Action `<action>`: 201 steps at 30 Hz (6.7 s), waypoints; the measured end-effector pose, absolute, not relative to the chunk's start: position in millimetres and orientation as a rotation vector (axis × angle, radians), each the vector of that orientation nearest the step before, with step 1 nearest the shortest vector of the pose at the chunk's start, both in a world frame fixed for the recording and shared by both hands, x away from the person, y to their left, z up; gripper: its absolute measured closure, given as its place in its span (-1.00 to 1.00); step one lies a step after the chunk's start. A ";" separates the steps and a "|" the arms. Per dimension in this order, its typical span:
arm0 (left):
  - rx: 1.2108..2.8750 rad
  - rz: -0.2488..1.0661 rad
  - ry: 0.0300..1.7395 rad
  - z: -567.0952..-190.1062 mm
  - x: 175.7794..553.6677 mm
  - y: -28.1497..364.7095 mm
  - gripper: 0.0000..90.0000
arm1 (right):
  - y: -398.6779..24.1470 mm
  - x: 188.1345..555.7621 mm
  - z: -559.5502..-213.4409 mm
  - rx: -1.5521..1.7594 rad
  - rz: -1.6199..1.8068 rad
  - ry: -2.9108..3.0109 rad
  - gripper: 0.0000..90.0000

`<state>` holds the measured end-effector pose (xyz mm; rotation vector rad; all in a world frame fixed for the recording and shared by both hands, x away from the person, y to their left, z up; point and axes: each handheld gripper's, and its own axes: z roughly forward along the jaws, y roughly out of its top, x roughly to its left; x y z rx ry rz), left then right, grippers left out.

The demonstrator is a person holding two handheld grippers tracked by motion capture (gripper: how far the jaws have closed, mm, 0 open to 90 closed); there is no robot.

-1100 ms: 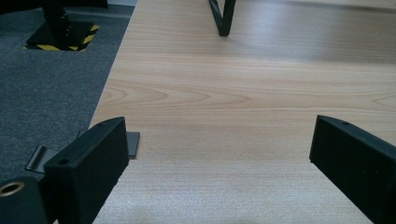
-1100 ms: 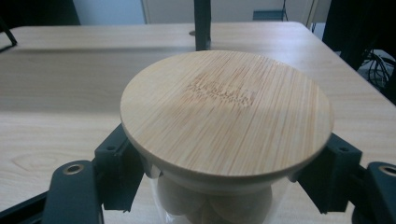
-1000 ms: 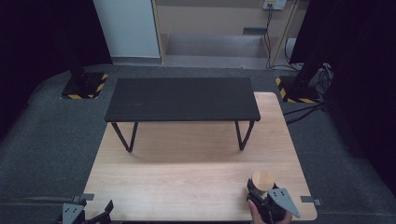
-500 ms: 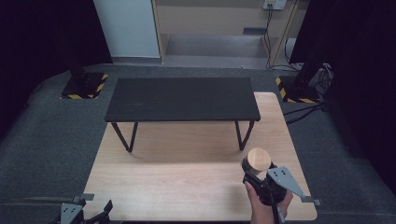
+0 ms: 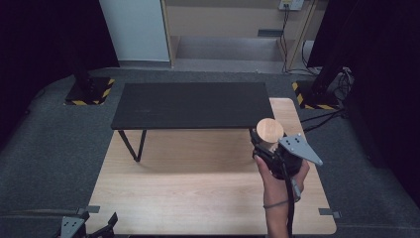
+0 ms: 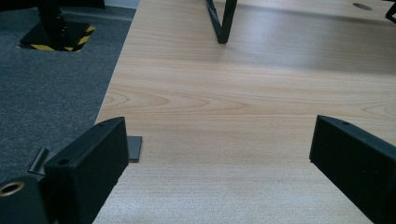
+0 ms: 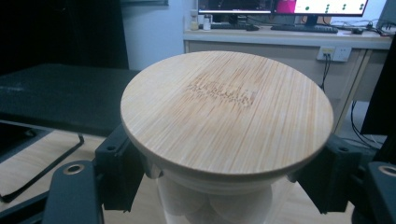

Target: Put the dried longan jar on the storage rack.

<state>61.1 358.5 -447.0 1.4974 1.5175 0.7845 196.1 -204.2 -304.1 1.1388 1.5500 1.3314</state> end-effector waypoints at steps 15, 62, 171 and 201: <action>1.505 0.761 1.501 -449.3 67.8 360.8 -0.92 | -194.7 237.0 -277.8 1.135 1.309 1.594 -0.42; 1.479 0.747 1.509 -453.2 76.9 372.5 -0.92 | -180.8 340.1 -268.1 1.242 1.212 1.685 -0.43; 1.482 0.751 1.473 -444.6 72.6 367.4 -0.93 | -190.8 221.9 -332.5 1.153 1.330 1.535 -0.95; 1.479 0.811 1.461 -429.7 108.9 356.4 -0.93 | -219.4 119.5 -459.8 1.229 1.291 1.497 -0.92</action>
